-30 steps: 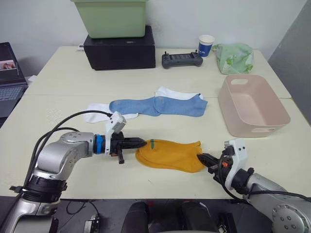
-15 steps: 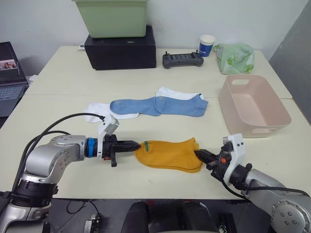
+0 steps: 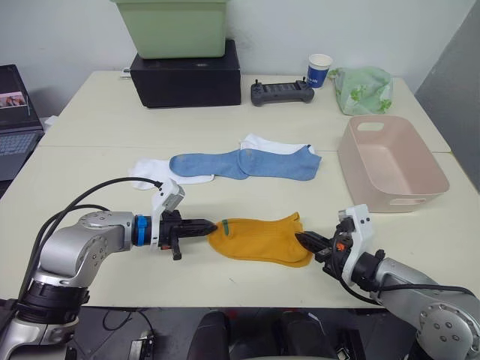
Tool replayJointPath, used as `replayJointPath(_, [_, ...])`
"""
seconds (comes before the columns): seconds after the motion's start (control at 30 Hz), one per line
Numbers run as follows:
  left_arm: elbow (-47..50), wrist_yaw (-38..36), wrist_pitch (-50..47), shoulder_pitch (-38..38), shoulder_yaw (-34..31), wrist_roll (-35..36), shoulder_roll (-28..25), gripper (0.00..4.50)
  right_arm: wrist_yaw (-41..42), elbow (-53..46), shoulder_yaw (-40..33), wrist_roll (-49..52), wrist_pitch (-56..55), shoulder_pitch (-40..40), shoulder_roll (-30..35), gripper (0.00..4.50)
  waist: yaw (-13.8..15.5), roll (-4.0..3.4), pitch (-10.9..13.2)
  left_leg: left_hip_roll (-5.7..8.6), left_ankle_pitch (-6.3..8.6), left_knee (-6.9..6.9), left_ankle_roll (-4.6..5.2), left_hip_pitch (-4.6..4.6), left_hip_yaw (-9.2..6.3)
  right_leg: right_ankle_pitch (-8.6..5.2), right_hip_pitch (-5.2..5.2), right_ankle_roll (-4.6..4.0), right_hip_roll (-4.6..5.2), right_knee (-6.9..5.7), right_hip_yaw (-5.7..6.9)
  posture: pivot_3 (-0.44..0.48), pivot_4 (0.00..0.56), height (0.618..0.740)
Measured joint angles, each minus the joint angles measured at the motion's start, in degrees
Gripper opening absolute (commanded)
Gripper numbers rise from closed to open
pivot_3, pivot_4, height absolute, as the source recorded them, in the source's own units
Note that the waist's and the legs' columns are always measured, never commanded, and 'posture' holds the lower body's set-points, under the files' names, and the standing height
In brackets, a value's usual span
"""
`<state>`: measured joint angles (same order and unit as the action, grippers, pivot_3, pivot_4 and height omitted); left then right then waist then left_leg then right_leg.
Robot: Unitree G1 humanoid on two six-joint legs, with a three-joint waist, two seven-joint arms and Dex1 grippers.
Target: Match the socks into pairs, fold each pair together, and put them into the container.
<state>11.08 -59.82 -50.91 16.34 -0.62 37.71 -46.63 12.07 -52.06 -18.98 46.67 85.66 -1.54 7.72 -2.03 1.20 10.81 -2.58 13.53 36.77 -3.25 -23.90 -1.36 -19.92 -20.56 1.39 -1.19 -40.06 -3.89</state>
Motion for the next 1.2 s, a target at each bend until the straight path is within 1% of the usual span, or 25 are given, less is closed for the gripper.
replayJointPath(0.23, [0.37, 0.29, 0.01, -0.96, -0.25, 0.16, -0.54, 0.00, 1.79, 1.23, 0.37, 0.10, -3.29, 5.88, 3.45, 0.05, 0.00, 0.00, 0.00, -0.01, 0.00, -0.02, 0.00, 0.01, 0.01, -0.01, -0.01, 0.01, 0.00, 0.03, -0.01, 0.000, 0.150, 0.740])
replayJointPath(0.5, [0.32, 1.10, 0.36, -0.79, -0.27, 0.06, -0.29, 0.00, 2.88, 4.80, 3.76, -0.46, -10.62, 7.73, 6.00, 0.05, 0.01, 0.00, 0.00, 0.00, 0.00, 0.00, 0.00, 0.00, 0.03, -0.01, 0.00, 0.02, 0.00, 0.03, -0.03, 0.000, 0.150, 0.740])
replayJointPath(0.67, [0.32, 1.25, 0.36, -0.57, -0.50, 0.10, -0.30, 0.00, 2.72, 4.99, 4.58, -0.37, -13.81, 7.71, 7.37, 0.05, 0.04, 0.00, 0.00, 0.00, 0.00, -0.01, 0.00, 0.00, 0.03, -0.01, 0.00, 0.02, 0.00, 0.04, -0.03, 0.000, 0.150, 0.740])
replayJointPath(0.87, [0.35, 1.62, 0.83, -1.15, -0.51, -0.03, -0.29, 0.00, 1.21, 5.34, 5.70, -0.03, -14.01, 6.46, 7.50, 0.05, 0.03, 0.00, 0.00, -0.01, 0.00, 0.00, 0.00, 0.01, 0.03, -0.01, 0.00, 0.01, 0.00, 0.03, -0.04, 0.000, 0.150, 0.740])
replayJointPath(1.03, [0.35, 1.82, 1.34, -1.74, -0.51, -0.12, -0.16, 0.00, -1.91, 6.78, 7.57, 0.03, -13.60, 2.20, 6.28, 0.05, 0.03, 0.00, 0.00, 0.00, 0.00, 0.00, 0.00, 0.00, 0.03, 0.00, 0.00, 0.01, 0.00, 0.03, -0.04, 0.000, 0.150, 0.740])
replayJointPath(1.2, [0.35, 2.06, 1.38, -2.28, -0.50, -0.16, 0.00, 0.00, -4.23, 6.78, 7.80, 1.77, -11.62, 0.41, 5.57, 0.05, 0.04, 0.00, 0.00, 0.00, 0.00, -0.01, 0.00, -0.01, 0.02, 0.03, 0.00, -0.05, 0.00, 0.03, -0.03, 0.000, 0.150, 0.740])
